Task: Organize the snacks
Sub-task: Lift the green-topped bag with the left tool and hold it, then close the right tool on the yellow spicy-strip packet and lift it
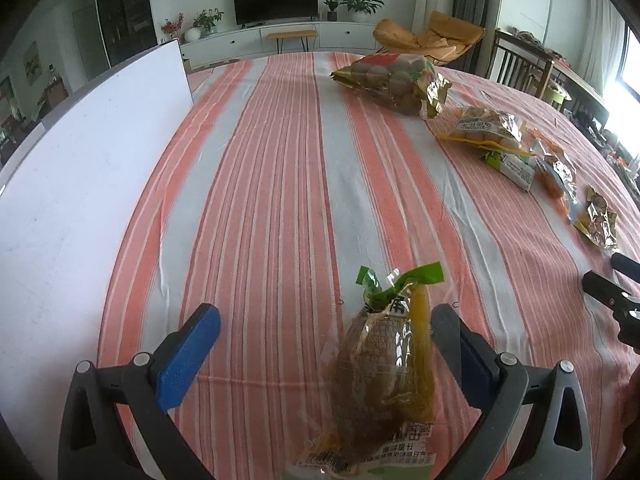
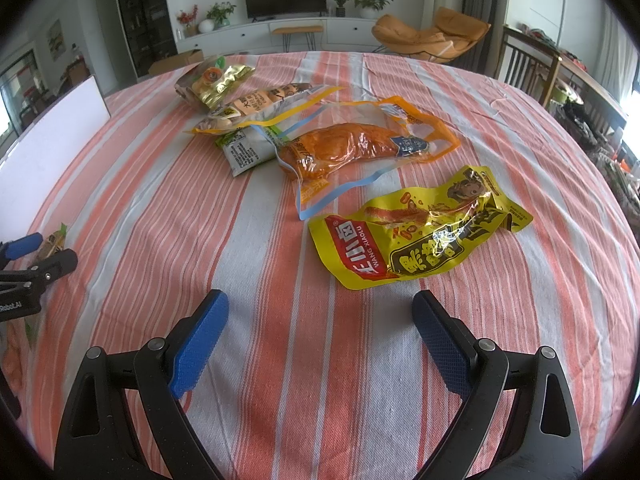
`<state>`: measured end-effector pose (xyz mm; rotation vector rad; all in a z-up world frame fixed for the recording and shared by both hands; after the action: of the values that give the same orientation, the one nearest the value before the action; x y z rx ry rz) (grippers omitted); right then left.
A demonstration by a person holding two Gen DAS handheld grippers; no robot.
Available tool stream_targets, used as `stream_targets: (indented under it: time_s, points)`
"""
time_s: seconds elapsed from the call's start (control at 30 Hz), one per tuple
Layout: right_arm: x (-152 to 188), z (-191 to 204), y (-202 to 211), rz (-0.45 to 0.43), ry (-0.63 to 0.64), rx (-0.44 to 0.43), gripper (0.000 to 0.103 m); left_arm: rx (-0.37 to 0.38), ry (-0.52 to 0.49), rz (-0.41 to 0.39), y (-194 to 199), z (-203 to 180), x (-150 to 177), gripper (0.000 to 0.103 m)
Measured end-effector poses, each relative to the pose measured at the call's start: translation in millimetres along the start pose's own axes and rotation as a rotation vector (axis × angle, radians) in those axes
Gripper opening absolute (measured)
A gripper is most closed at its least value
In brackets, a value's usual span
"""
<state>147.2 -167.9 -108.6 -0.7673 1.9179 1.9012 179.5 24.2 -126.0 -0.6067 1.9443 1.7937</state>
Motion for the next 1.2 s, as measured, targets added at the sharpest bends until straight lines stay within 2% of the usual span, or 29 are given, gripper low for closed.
stream_targets:
  time_s: [0.73, 0.8, 0.83, 0.87, 0.93, 1.0, 1.07, 1.13, 1.2]
  points:
    - [2, -2, 0, 0.000, 0.003, 0.006, 0.094, 0.000, 0.000, 0.000, 1, 0, 0, 0.103]
    - [1, -9, 11, -0.060, -0.038, -0.013, 0.094, 0.000, 0.000, 0.000, 1, 0, 0, 0.103]
    - [3, -20, 27, -0.137, -0.098, -0.041, 0.094, 0.000, 0.000, 0.000, 1, 0, 0, 0.103]
    - [6, -35, 41, -0.198, -0.185, -0.058, 0.094, 0.000, 0.000, 0.000, 1, 0, 0, 0.103]
    - [14, -69, 51, -0.225, -0.368, -0.064, 0.094, 0.000, -0.001, 0.000, 1, 0, 0, 0.103]
    - [17, -102, 41, -0.168, -0.531, -0.079, 0.094, -0.001, -0.001, 0.000, 1, 0, 0, 0.103]
    - [12, -130, 18, -0.058, -0.670, -0.107, 0.094, 0.000, 0.000, 0.001, 1, 0, 0, 0.103]
    - [-6, -140, 2, -0.015, -0.684, -0.096, 0.094, 0.000, 0.000, 0.001, 1, 0, 0, 0.103]
    - [-27, -136, -19, 0.056, -0.603, -0.043, 0.094, 0.003, -0.003, 0.004, 1, 0, 0, 0.103]
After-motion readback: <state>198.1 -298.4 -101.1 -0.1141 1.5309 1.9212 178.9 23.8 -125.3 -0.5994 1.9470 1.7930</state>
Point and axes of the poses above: each gripper's, at about its wrist camera, not at the fingertips, and y roughly against the way its jaws point, z to its left, x to its underside, the point moved 6 cm from there along -y, roughly the way its jaws point, and after that the axes turned 6 degrees about y, right-handed, at the moved point
